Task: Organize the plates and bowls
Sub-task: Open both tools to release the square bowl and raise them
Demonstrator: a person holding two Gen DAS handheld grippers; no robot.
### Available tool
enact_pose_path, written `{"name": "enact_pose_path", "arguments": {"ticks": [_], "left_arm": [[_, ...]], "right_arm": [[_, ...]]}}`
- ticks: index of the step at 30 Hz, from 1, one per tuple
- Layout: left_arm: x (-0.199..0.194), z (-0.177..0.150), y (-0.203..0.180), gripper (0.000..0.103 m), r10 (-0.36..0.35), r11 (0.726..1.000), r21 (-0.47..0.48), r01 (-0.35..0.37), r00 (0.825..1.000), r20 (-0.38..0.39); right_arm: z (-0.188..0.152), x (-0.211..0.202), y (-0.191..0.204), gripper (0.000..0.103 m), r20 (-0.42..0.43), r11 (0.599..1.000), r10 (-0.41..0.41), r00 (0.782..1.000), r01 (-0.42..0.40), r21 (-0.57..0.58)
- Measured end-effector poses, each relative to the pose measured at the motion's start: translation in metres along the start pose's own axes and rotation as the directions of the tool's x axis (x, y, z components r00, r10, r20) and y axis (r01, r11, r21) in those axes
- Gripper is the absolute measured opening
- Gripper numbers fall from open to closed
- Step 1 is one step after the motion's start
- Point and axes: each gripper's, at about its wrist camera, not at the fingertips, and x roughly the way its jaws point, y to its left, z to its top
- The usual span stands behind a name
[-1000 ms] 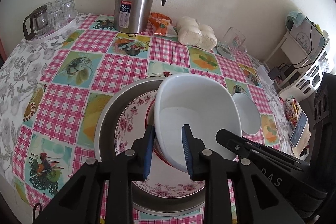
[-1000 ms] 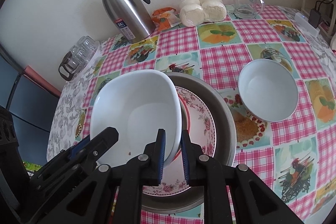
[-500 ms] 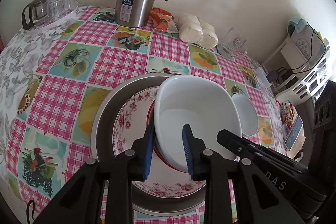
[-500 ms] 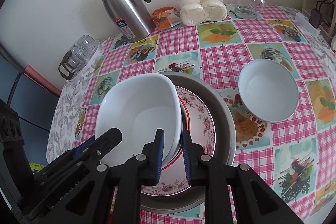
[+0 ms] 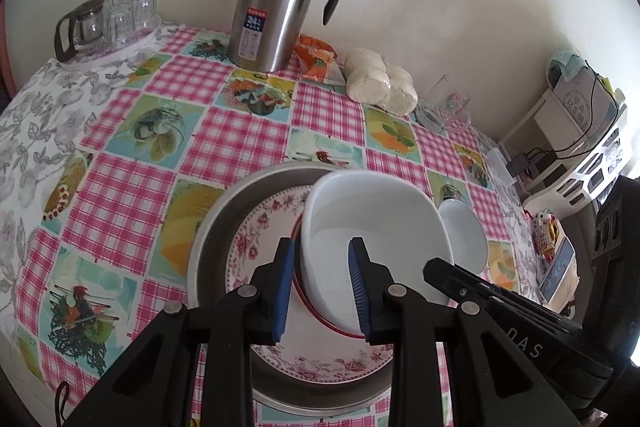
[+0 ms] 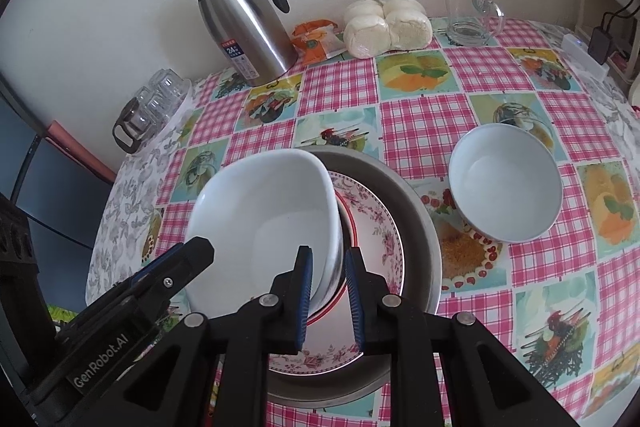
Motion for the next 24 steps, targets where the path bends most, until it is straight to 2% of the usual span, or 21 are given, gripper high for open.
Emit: {"name": "enact_pose_path", "arguments": {"ticks": [4,7,9,13,17,22,24], "left_arm": [[-0.01,0.003,0.002,0.031,0.021,1.0,-0.012,-0.021,0.998,0.052],[-0.013,0.004,0.005,0.053,0.052,0.998,-0.026,-0.05,0.996,0.071],[-0.012,0.005,0.007,0.057,0.069,0.997,-0.032,-0.067,0.995,0.066],[-0.008,0.004,0.011,0.061,0.099,0.994,-0.054,-0.097,0.994,0.039],[-0.007,0.003,0.014,0.074,0.157,0.986,-0.065,-0.154,0.987,0.045],[-0.009,0.004,0.024,0.088,0.22,0.971,-0.108,-0.211,0.973,0.072],[-0.01,0.004,0.028,0.092,0.236,0.966,-0.129,-0.225,0.968,0.081]], "right_arm": [[0.003,-0.006,-0.003,0.02,0.022,1.0,0.0,1.0,0.0,0.009],[0.004,-0.01,-0.006,0.02,0.035,1.0,0.007,0.999,-0.008,0.014],[0.005,-0.012,-0.007,0.02,0.044,1.0,-0.006,0.999,0.005,0.009],[0.005,-0.013,-0.007,0.034,0.054,0.999,-0.038,0.998,0.039,-0.009],[0.006,-0.012,-0.007,0.055,0.057,0.999,-0.039,0.998,0.04,-0.017],[0.006,-0.011,-0.006,0.066,0.066,0.996,-0.07,0.995,0.073,-0.043],[0.006,-0.01,-0.006,0.075,0.069,0.995,-0.076,0.995,0.08,-0.055]]}}
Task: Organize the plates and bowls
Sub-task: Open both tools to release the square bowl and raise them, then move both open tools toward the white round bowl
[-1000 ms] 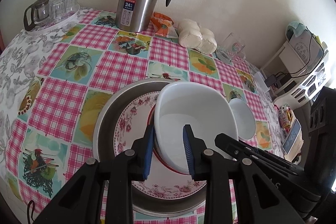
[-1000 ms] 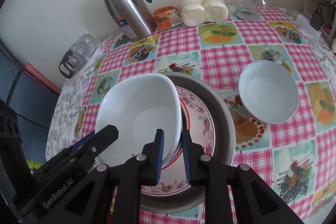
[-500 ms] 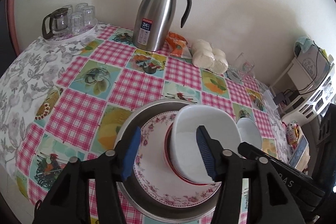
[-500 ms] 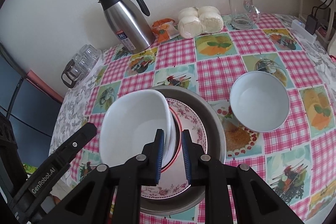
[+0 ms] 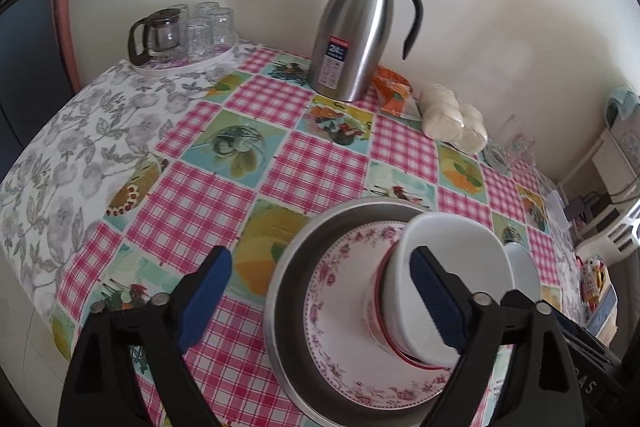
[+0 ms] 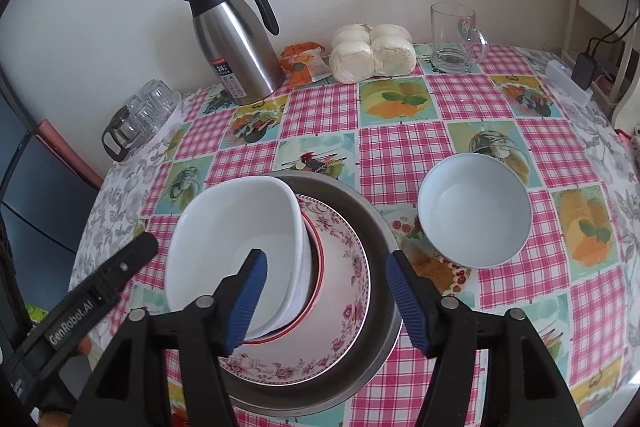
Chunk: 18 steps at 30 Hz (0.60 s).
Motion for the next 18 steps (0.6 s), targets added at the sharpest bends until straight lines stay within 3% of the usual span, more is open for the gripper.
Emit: {"name": "enact_pose_path", "arguments": {"ticks": [10,18], "left_arm": [[-0.003,0.0,0.007,0.099,0.085,0.996,-0.032,-0.084,0.996,0.031],[-0.007,-0.001,0.015,0.099,0.127,0.987,-0.108,-0.123,0.991,0.035]], "right_arm": [[-0.001,-0.003,-0.004,0.099,0.024,1.0,-0.009,1.0,0.009,-0.011],[-0.002,-0.007,-0.014,0.103,0.044,1.0,-0.016,0.999,0.016,-0.003]]}}
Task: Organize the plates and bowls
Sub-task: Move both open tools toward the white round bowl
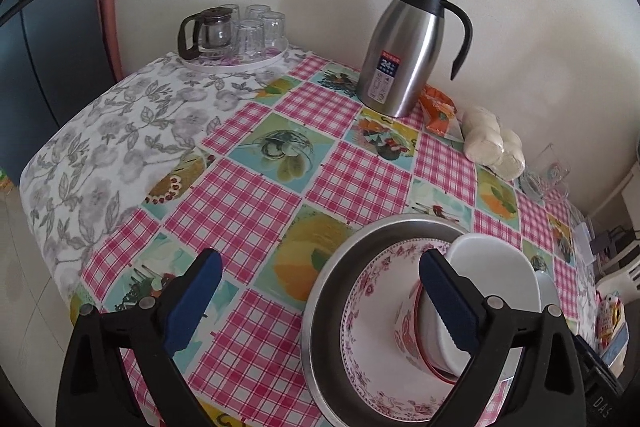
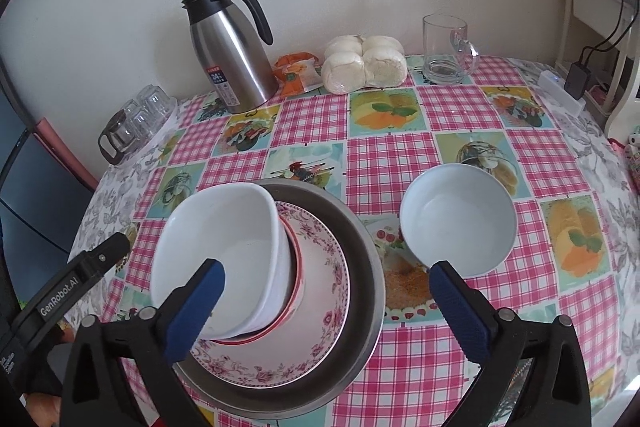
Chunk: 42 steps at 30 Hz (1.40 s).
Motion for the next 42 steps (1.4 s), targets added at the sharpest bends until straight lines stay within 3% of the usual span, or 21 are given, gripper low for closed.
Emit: {"name": "enact_pose_path", "arguments": {"ticks": [8,15,18,25,30,38,42], "left_arm": [[-0.014,-0.002,-0.014,0.099,-0.041,0.999,-0.015,0.042,0.998,0.056],[-0.042,-0.007,-0.059,0.099,-0.116,0.985,0.143,0.092,0.979,0.167],[-0.052,-0.009,-0.078,0.099,-0.187,0.968,0.199,0.149,0.965,0.185],[-0.054,-0.014,-0.126,0.099,-0.357,0.905,0.277,0.322,0.93,0.085],[-0.061,-0.021,-0.158,0.099,-0.381,0.876,0.346,0.336,0.922,0.07],[-0.048,-0.027,-0.198,0.099,-0.421,0.83,0.385,0.404,0.906,-0.043],[-0.032,-0.037,-0.219,0.099,-0.396,0.815,0.42,0.4,0.913,-0.1]], "right_arm": [[0.001,-0.005,-0.021,0.103,0.016,1.0,-0.016,1.0,0.016,0.023],[0.006,-0.013,-0.049,0.103,0.04,0.997,-0.046,0.998,0.043,0.071],[0.008,-0.017,-0.064,0.103,0.051,0.992,-0.067,0.996,0.061,0.109],[0.012,-0.024,-0.095,0.103,0.07,0.975,-0.144,0.987,0.13,0.178],[0.012,-0.023,-0.118,0.103,0.062,0.963,-0.17,0.984,0.152,0.225],[0.008,-0.017,-0.159,0.103,0.036,0.927,-0.211,0.977,0.189,0.323],[0.006,-0.013,-0.174,0.103,0.015,0.911,-0.245,0.969,0.225,0.346]]}}
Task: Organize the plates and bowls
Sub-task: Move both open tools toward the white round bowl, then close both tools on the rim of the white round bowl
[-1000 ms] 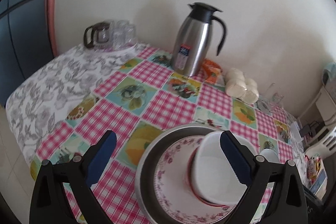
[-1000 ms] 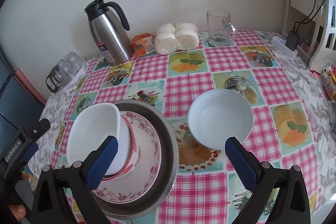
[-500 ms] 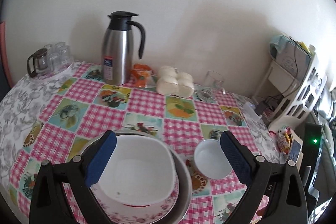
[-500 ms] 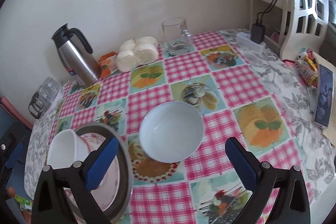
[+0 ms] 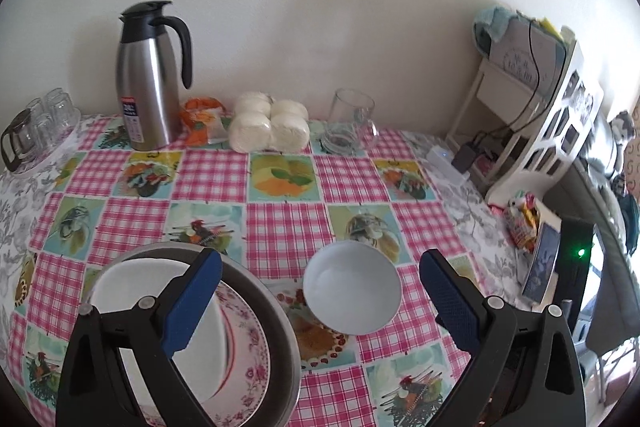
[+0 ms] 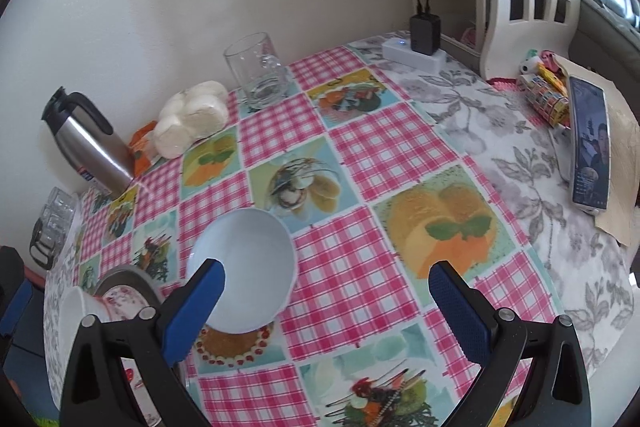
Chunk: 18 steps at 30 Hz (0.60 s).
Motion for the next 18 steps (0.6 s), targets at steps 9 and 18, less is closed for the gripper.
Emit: {"name": "enact_pose_path", "arguments": {"ticks": [9,18], "left_arm": [[0.038,-0.004,-0.015,0.099,-0.008,1.0,0.019,0.01,0.996,-0.088],[0.072,-0.012,-0.01,0.088,-0.003,1.0,0.006,0.004,0.986,-0.168]], "right_arm": [[0.005,0.016,-0.024,0.103,-0.014,0.997,-0.012,1.0,0.013,0.076],[0.005,0.031,-0.033,0.103,-0.025,0.991,0.019,1.0,-0.016,0.132]]}}
